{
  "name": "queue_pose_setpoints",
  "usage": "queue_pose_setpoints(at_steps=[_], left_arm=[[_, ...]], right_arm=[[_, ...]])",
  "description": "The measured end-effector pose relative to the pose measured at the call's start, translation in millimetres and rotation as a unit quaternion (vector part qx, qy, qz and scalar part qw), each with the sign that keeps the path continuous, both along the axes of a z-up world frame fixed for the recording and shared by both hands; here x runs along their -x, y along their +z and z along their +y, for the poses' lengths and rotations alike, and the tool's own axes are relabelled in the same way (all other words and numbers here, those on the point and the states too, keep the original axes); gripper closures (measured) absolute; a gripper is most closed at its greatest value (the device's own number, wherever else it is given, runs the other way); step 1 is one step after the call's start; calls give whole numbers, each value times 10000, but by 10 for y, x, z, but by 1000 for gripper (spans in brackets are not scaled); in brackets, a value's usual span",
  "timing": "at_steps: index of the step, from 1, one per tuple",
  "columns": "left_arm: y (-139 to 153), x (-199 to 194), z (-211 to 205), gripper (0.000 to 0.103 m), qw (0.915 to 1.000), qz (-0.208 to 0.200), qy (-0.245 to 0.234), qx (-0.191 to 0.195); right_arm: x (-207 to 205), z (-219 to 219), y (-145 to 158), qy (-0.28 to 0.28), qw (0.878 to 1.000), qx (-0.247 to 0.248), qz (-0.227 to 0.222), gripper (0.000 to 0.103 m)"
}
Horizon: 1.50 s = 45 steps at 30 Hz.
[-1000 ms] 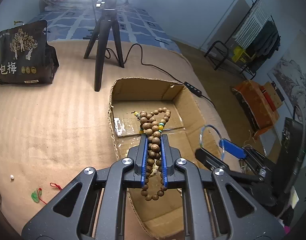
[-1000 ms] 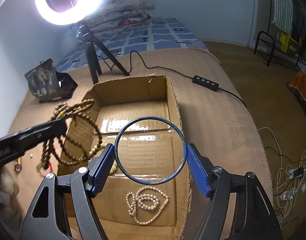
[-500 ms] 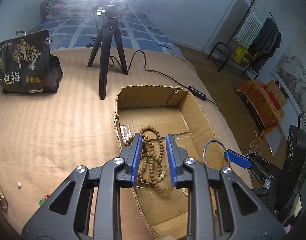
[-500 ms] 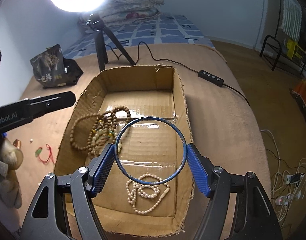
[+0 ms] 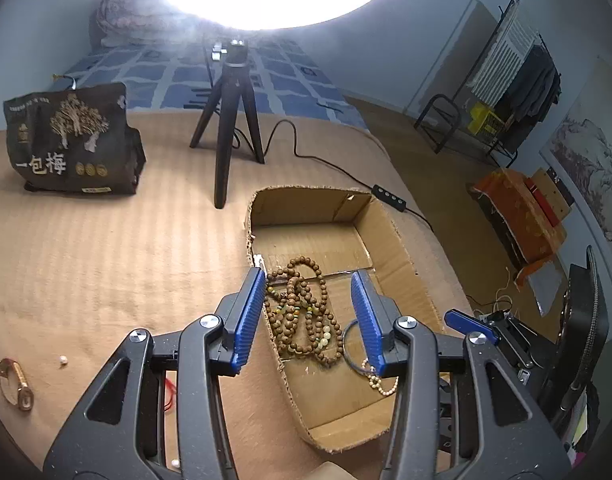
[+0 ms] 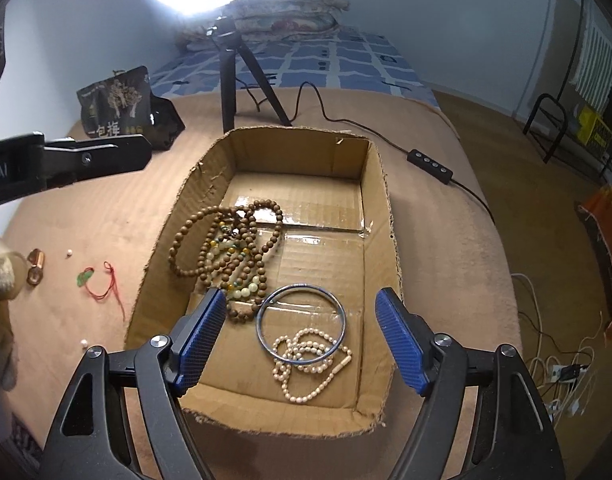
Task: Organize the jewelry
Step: 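Open left tool to drop the beads while right tool releases the bangle into the box, then move left tool to brown leather watch while right tool approaches green jade pendant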
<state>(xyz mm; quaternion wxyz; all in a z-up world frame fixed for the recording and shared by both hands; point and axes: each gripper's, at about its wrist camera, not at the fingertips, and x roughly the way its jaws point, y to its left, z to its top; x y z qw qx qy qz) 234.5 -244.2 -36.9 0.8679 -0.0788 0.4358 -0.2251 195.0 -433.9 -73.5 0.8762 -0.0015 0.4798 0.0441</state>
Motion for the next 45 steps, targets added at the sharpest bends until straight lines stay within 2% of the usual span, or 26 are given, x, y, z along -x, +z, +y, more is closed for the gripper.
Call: queue_pose_setpoints(at_steps=[12, 19, 24, 31, 37, 45], left_arm=[[364, 250, 363, 58, 9995, -264, 94, -111], [531, 387, 785, 58, 9979, -493, 235, -355], [550, 436, 1217, 58, 9960, -579, 416, -543], [356, 413, 1945, 58, 9927, -415, 788, -817], [134, 434, 2517, 55, 9893, -185, 1099, -937], [-360, 426, 3134, 55, 9855, 436, 1359, -915]], right_arm=[[252, 94, 388, -64, 9995, -70, -308, 26], [405, 273, 587, -62, 9978, -401, -523, 26], [455, 540, 641, 105, 9960, -639, -613, 26], [448, 1024, 608, 467, 9927, -962, -566, 26], [333, 1330, 411, 632, 9911, -1121, -340, 26], [225, 1629, 57, 711, 9918, -1066, 9, 26]])
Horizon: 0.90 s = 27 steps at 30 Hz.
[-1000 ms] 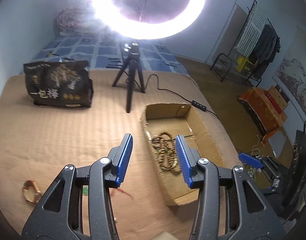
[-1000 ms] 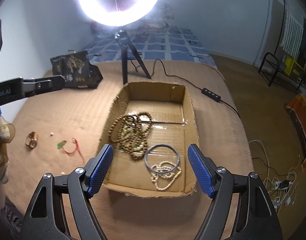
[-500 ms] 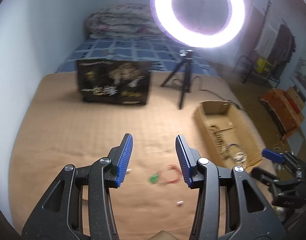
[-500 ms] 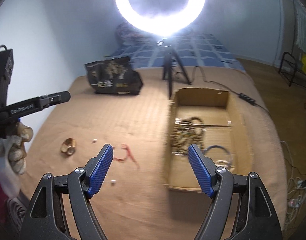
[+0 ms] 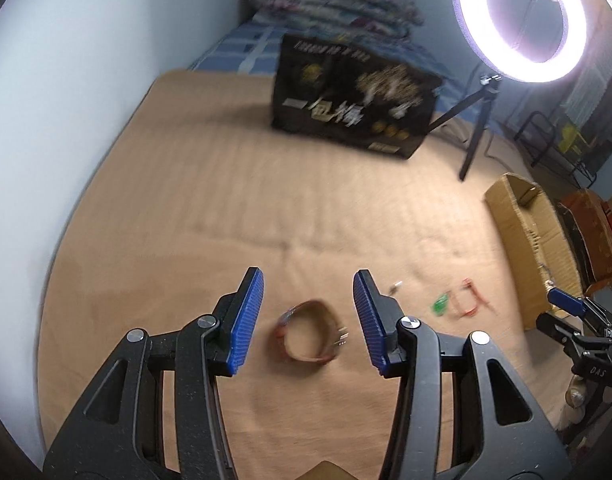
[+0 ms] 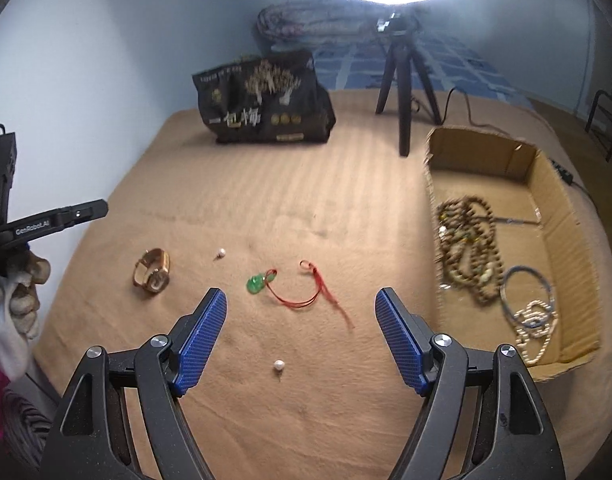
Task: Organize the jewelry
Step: 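Move left tool to brown leather watch while right tool approaches green jade pendant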
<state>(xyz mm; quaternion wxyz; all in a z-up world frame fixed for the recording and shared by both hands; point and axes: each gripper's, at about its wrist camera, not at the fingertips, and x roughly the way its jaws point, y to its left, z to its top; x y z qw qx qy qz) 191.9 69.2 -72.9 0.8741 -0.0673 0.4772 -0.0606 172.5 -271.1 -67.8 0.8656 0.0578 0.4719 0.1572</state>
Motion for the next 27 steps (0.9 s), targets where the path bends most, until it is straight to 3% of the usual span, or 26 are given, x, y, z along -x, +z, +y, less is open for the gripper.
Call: queue_pose_setpoints(at_steps=[10, 16, 21, 25, 27], left_arm=[[-548, -21, 51, 55, 9980, 563, -211, -192], [-696, -68, -28, 55, 9964, 716, -385, -253], [-767, -120, -60, 56, 9956, 803, -408, -247], [-850, -163, -57, 56, 9949, 896, -370, -269], [-899, -178, -42, 56, 9945, 963, -336, -241]], right_arm=[[-136, 438, -316, 563, 9974, 441, 21, 26], [-189, 804, -522, 1250, 9876, 935, -167, 26], [-294, 864, -649, 1322, 9858, 1022, -159, 27], [-402, 846, -730, 1331, 9870, 896, -15, 48], [-429, 867, -797, 1389, 9863, 890, 67, 49]])
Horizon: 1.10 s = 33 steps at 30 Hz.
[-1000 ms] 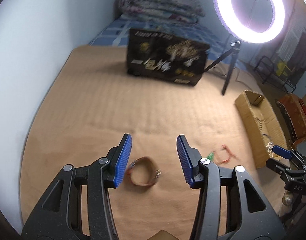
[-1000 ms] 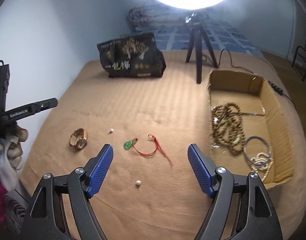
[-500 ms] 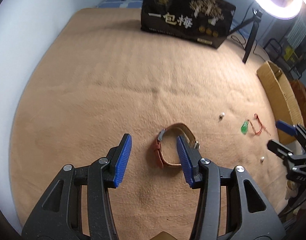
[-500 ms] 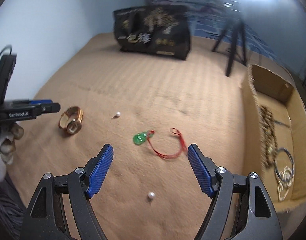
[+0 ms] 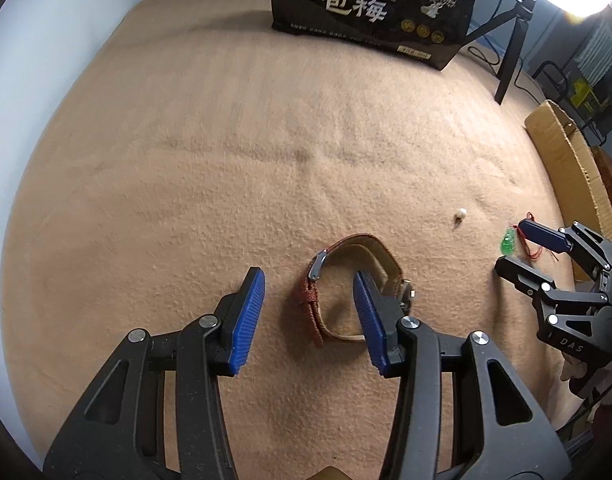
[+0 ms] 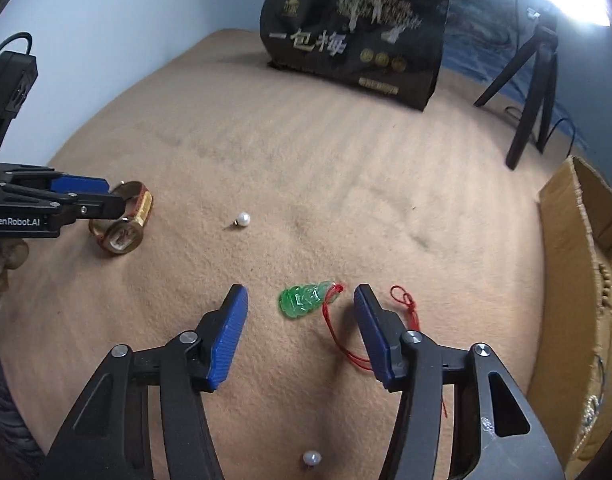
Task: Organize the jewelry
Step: 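Move left tool to brown leather watch while right tool approaches green jade pendant, then close left tool on the watch strap while right tool grasps the jade pendant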
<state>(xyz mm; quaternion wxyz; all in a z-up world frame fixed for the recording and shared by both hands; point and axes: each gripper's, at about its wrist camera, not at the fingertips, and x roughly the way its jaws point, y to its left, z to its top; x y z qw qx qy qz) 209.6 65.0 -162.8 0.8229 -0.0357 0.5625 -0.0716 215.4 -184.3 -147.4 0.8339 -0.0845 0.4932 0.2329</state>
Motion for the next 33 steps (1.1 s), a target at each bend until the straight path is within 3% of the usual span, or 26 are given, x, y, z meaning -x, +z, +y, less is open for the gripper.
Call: queue_pose_setpoints(at_steps=[8, 12, 14, 15, 18, 33], left_arm=[[-56, -38, -10, 60, 10000, 47, 41, -8], [-60, -43, -9, 70, 10000, 38, 55, -65], [-63, -50, -16, 80, 9999, 24, 60, -124], [-65, -51, -13, 87, 9999, 15, 63, -141], [-64, -48, -35, 95, 9999, 6, 36, -151], [215, 66, -65, 95, 9996, -256, 72, -59]], right_arm=[[-23, 29, -29, 40, 10000, 0, -30, 49], [-61, 28, -46, 55, 10000, -52, -22, 58], [-69, 27, -39, 86, 9999, -103, 18, 74], [-68, 18, -31, 83, 9999, -142, 44, 74], [-66, -2, -28, 77, 9998, -188, 72, 74], [53, -23, 191, 91, 9997, -173, -133, 74]])
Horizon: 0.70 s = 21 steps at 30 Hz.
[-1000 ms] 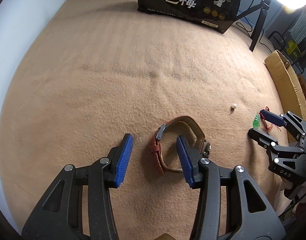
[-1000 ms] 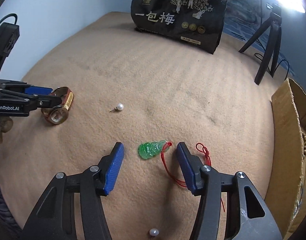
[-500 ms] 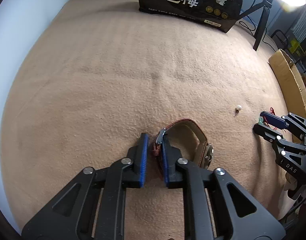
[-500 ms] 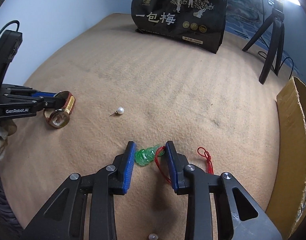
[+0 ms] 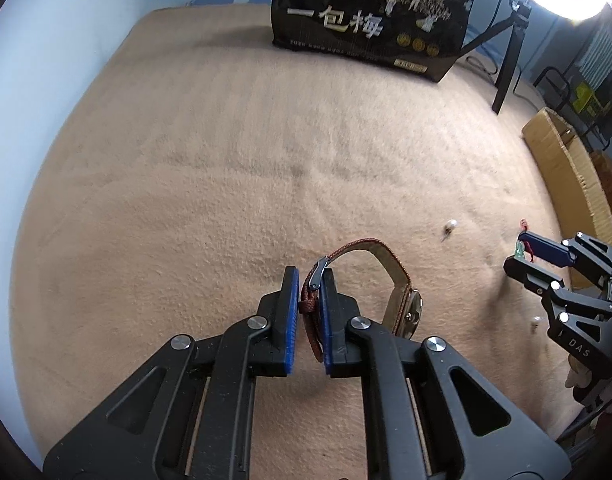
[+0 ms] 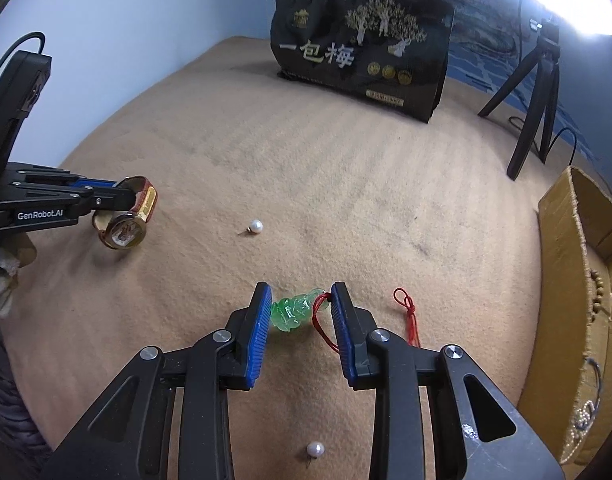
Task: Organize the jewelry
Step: 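Close left tool on the watch strap while right tool grasps the jade pendant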
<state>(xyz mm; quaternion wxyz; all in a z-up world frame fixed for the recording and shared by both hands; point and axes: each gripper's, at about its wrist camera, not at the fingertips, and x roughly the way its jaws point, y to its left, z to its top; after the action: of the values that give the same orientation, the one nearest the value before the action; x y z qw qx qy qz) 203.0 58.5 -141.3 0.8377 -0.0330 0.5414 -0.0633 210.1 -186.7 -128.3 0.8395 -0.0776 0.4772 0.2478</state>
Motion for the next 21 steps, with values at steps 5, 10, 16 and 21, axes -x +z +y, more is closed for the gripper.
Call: queue_pose_setpoints(at_steps=[5, 10, 16, 21], left_arm=[[209, 40, -52, 95, 9997, -185, 10, 164], [440, 98, -135, 95, 9986, -403, -39, 326], [741, 165, -315, 95, 9960, -642, -163, 597], [926, 193, -510, 95, 9935, -794, -276, 761]], right_arm=[[65, -55, 187, -46, 9998, -100, -162, 74], [115, -165, 402, -162, 9991, -201, -341, 74], [174, -378, 689, -392, 9963, -368, -663, 74], [276, -634, 853, -640, 9929, -477, -886, 74]])
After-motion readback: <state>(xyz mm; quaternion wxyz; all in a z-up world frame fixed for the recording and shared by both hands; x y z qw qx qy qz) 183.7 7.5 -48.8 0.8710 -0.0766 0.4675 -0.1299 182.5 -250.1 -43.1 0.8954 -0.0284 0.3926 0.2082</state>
